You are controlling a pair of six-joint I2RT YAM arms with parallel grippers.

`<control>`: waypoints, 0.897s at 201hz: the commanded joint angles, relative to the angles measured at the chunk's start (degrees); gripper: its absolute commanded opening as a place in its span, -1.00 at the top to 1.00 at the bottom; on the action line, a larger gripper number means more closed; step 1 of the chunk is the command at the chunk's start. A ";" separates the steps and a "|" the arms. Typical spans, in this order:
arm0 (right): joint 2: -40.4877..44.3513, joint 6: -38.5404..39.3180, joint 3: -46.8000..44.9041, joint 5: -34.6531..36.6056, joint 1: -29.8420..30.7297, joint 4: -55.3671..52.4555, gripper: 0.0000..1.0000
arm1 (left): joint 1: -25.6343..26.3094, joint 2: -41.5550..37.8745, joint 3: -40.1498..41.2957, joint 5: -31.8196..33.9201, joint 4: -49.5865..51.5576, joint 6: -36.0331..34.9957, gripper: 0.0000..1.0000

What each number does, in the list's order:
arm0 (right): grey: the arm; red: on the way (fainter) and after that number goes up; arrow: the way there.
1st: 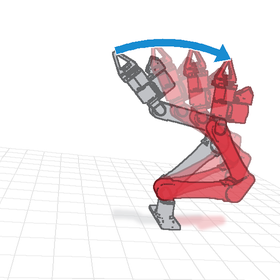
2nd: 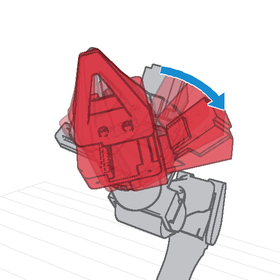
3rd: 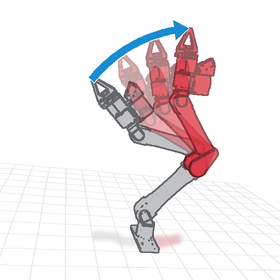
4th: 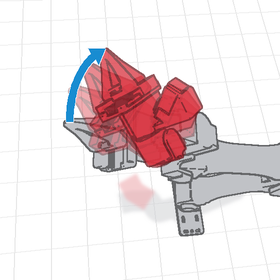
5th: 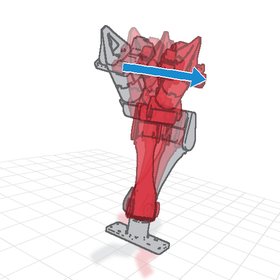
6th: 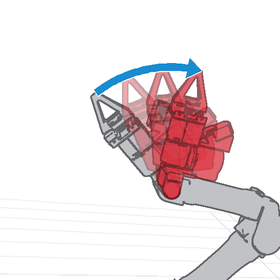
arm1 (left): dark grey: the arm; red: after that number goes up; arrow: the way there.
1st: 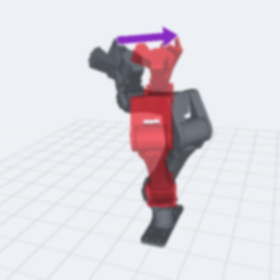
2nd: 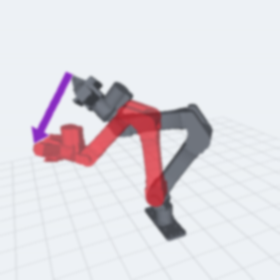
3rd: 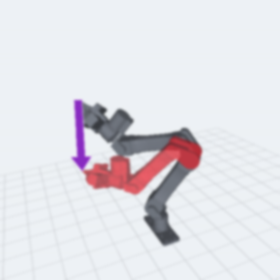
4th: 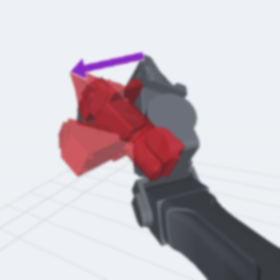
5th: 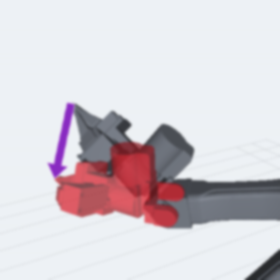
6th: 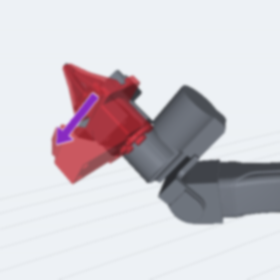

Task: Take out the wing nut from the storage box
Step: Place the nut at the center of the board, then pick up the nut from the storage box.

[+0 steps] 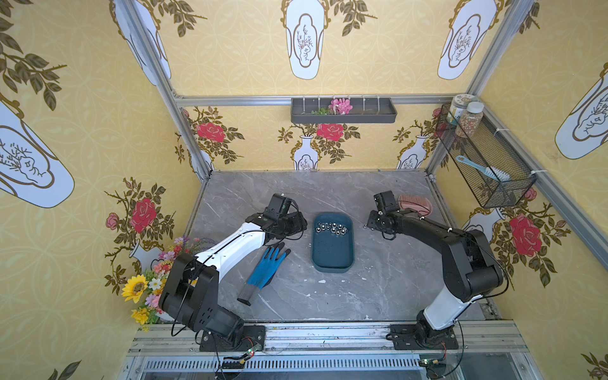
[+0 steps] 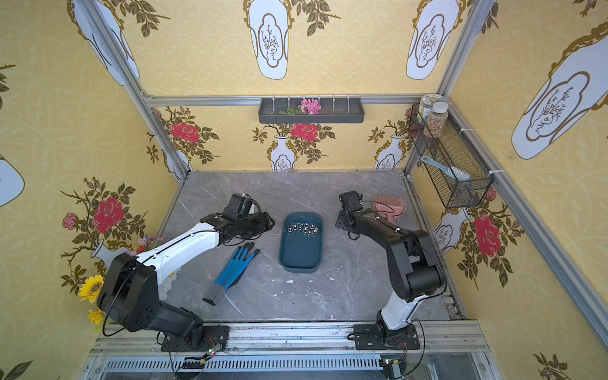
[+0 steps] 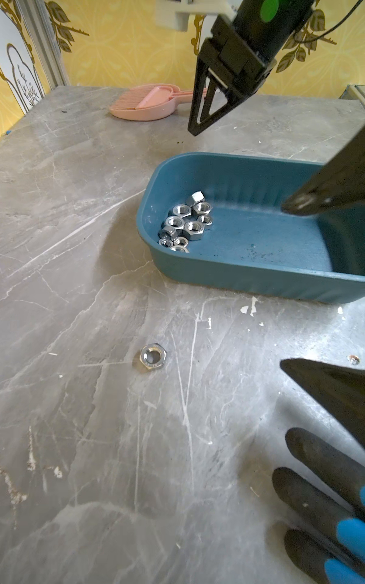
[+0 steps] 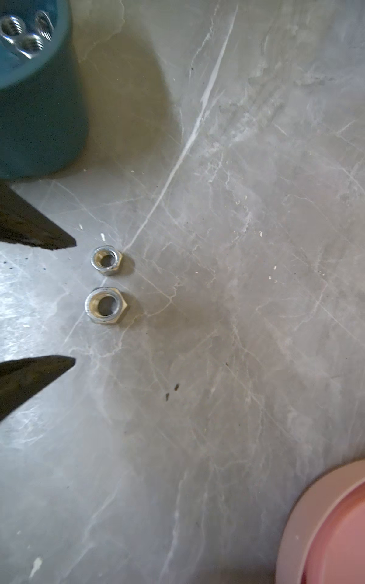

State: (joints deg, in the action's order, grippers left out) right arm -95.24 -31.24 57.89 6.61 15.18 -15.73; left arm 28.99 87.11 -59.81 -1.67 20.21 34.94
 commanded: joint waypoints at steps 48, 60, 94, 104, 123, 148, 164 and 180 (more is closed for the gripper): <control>6.94 -0.23 -5.93 -3.17 1.58 6.23 -0.13 | 9.27 9.05 -10.88 2.48 0.24 -3.59 -0.39; 7.41 -0.01 -6.37 -2.82 1.41 6.23 -0.13 | 10.48 12.16 -13.93 3.07 1.37 -4.58 -0.35; 7.96 0.81 -6.76 -2.22 0.88 5.78 -0.13 | 14.24 21.22 -21.61 6.11 4.94 -8.26 -0.21; 7.97 0.91 -6.89 -2.06 0.73 5.71 -0.13 | 15.19 23.88 -23.83 7.21 6.45 -9.43 -0.17; 8.05 1.10 -7.15 -2.13 0.26 5.78 -0.13 | 15.96 28.42 -26.66 7.57 8.64 -10.34 -0.03; 8.11 1.13 -7.39 -2.32 -0.11 6.14 -0.13 | 16.23 31.13 -27.65 7.67 9.15 -10.49 0.12; 8.14 1.15 -7.48 -2.43 -0.29 6.33 -0.13 | 16.35 31.98 -27.95 8.66 9.38 -10.59 0.16; 8.14 1.14 -7.73 -2.69 -0.30 6.50 -0.13 | 16.36 32.89 -28.59 9.29 10.43 -10.72 0.19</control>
State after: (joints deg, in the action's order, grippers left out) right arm -87.46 -30.96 50.52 3.51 15.00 -11.57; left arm 45.15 118.63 -87.61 6.31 28.69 25.32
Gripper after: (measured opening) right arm 0.563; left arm 0.409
